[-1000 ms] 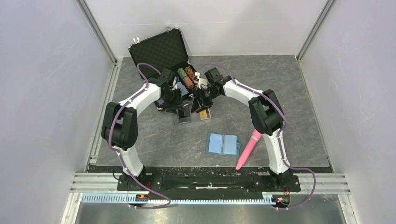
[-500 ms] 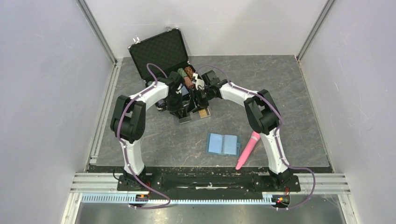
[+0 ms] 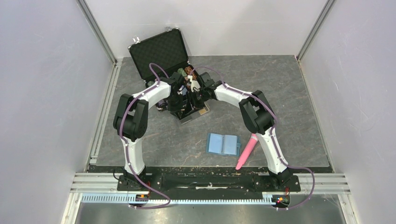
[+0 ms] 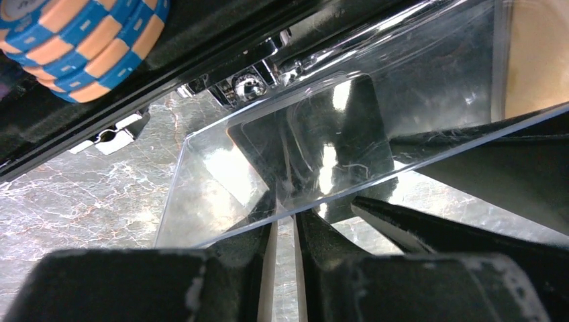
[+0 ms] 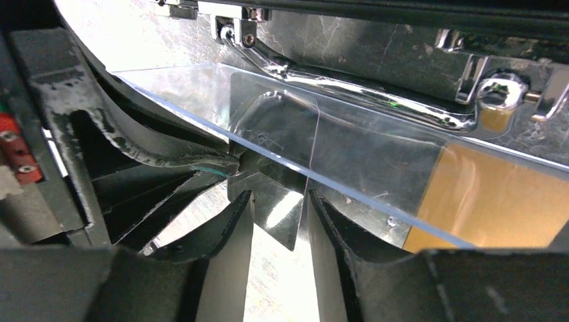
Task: Put the credit cards into the card holder
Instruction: Pick up the credit card from the storage box.
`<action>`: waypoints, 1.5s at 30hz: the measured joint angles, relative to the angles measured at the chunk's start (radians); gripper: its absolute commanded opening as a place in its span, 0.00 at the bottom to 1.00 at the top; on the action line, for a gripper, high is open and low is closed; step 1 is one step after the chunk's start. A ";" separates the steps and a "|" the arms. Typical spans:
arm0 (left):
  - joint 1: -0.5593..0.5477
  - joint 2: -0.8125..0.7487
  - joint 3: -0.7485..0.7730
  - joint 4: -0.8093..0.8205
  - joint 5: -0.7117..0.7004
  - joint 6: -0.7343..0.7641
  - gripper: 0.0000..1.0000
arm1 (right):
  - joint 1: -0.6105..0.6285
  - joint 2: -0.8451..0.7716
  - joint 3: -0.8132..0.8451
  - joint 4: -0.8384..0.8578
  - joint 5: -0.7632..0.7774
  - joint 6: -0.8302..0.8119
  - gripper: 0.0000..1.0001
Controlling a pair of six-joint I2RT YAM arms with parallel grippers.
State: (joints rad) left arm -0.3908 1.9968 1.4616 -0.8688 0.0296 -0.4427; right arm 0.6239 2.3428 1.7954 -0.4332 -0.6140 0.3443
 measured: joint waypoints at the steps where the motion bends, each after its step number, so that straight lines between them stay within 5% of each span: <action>1: 0.000 0.000 0.000 0.000 0.000 0.000 0.20 | 0.000 0.001 0.000 -0.002 0.000 -0.004 0.33; 6: -0.002 0.000 0.000 -0.001 0.000 0.000 0.20 | 0.002 0.010 0.002 -0.002 -0.009 -0.016 0.24; 12: -0.003 0.000 0.002 -0.005 0.007 0.001 0.27 | 0.002 0.019 0.002 0.000 -0.016 -0.024 0.00; 20: -0.003 -0.071 0.020 -0.010 0.031 0.000 0.46 | -0.002 0.024 0.002 0.009 -0.043 -0.019 0.01; 27: 0.039 -0.221 -0.027 0.036 0.061 -0.004 0.47 | 0.000 0.018 -0.008 0.014 -0.048 -0.049 0.17; 37: 0.102 -0.262 -0.188 0.048 0.037 -0.011 0.37 | 0.003 0.007 -0.021 0.009 -0.032 -0.078 0.21; 45: 0.099 -0.191 -0.193 0.095 0.087 -0.045 0.05 | 0.013 -0.005 -0.022 -0.040 -0.015 -0.096 0.23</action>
State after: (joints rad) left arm -0.2920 1.8057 1.2690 -0.7734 0.1162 -0.4881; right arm 0.6365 2.3383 1.7737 -0.4728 -0.6292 0.2481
